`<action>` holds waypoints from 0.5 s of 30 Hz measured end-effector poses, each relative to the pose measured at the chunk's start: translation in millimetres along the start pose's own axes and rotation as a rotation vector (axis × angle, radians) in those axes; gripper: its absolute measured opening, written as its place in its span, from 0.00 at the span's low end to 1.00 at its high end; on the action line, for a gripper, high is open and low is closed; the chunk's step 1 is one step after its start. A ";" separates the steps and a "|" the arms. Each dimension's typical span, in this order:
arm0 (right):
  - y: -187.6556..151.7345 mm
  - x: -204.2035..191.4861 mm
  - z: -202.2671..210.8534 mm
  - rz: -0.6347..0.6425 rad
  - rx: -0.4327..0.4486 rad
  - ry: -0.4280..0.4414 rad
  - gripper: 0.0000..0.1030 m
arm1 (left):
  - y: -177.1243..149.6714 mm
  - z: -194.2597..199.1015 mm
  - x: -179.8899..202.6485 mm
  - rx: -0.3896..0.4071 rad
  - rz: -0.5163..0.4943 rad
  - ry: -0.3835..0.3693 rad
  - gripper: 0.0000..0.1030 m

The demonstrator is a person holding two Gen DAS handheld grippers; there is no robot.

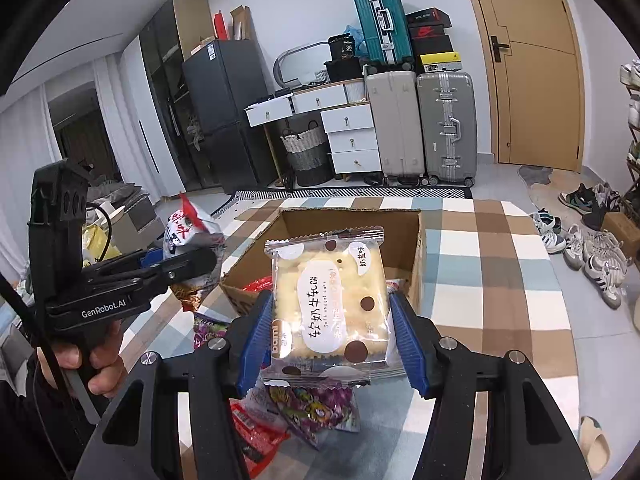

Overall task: Organize snacks
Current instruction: 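Lower both held snacks into the SF box and open both tools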

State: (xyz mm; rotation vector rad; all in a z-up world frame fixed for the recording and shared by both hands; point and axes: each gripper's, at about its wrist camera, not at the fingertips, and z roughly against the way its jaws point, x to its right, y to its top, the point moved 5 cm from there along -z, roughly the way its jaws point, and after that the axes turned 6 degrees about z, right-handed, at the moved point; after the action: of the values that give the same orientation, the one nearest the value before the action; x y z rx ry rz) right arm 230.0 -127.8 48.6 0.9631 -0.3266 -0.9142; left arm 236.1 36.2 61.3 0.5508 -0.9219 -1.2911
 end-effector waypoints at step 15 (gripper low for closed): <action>18.5 7.9 -35.5 -0.018 -0.007 0.001 0.56 | 26.3 -43.0 5.6 -0.001 -0.031 0.039 0.50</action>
State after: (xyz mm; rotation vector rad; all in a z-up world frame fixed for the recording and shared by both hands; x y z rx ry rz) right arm 266.0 -109.6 42.7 0.9614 -0.3137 -0.9302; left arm 286.5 30.6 60.2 0.5896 -0.8836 -1.3046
